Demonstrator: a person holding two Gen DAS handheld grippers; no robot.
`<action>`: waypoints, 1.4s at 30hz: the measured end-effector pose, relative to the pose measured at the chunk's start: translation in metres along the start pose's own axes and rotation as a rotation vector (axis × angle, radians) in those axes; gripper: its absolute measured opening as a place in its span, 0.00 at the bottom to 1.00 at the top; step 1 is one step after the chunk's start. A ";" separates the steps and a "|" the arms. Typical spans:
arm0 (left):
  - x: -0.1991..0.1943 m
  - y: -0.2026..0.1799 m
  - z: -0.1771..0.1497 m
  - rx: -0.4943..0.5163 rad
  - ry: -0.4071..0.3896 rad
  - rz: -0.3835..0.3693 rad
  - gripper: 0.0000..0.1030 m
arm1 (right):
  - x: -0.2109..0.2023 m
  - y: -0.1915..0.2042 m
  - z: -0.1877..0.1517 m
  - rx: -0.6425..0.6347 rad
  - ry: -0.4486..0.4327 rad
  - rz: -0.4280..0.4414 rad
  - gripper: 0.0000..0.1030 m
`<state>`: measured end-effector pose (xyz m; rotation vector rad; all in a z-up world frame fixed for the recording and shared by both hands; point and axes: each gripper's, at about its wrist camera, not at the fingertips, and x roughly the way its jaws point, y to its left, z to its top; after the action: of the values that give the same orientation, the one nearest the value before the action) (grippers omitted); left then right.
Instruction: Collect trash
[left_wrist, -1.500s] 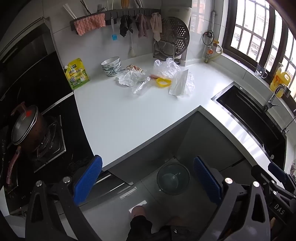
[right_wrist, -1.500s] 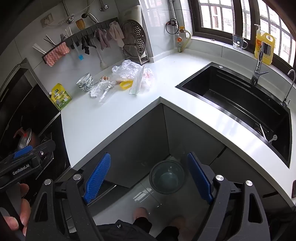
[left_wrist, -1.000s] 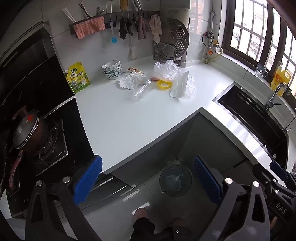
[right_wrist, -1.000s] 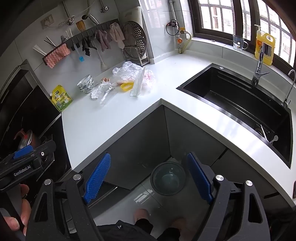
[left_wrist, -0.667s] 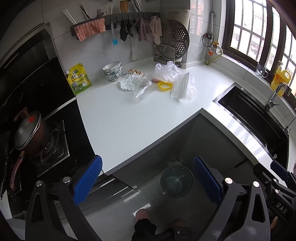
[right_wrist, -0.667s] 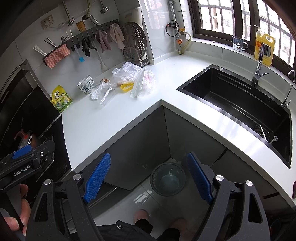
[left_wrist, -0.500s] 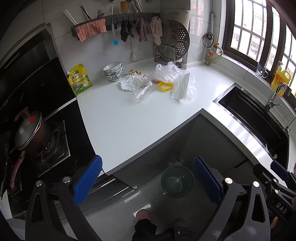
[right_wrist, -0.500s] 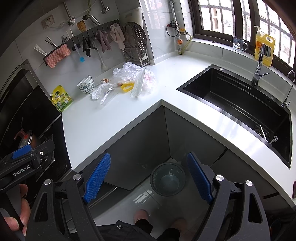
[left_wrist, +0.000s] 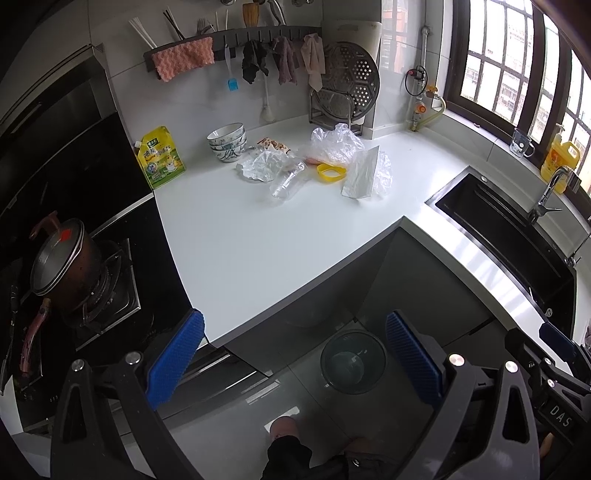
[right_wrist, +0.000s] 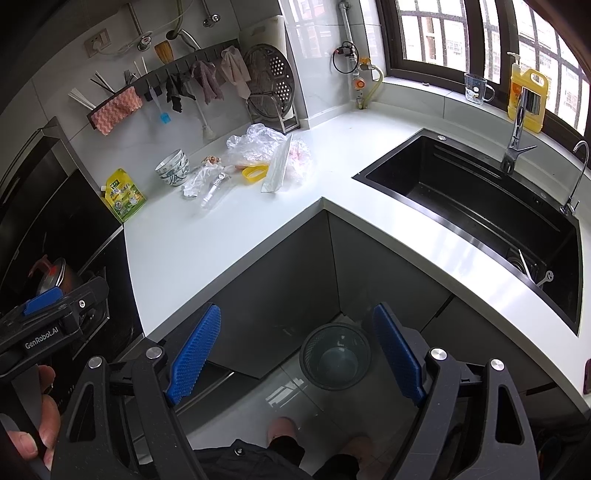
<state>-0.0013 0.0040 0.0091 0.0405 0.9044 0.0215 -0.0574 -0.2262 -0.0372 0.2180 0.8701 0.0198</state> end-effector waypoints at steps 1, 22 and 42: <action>0.000 0.000 0.000 0.000 0.000 0.000 0.94 | 0.001 -0.001 -0.002 0.000 0.000 0.000 0.79; -0.003 -0.002 0.000 0.006 -0.013 0.007 0.94 | 0.002 0.003 -0.004 -0.007 -0.003 -0.003 0.79; -0.002 -0.002 -0.001 0.006 -0.012 0.007 0.94 | 0.003 0.003 -0.007 -0.005 -0.002 -0.001 0.79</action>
<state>-0.0031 0.0018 0.0105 0.0493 0.8919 0.0246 -0.0604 -0.2213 -0.0428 0.2125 0.8684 0.0209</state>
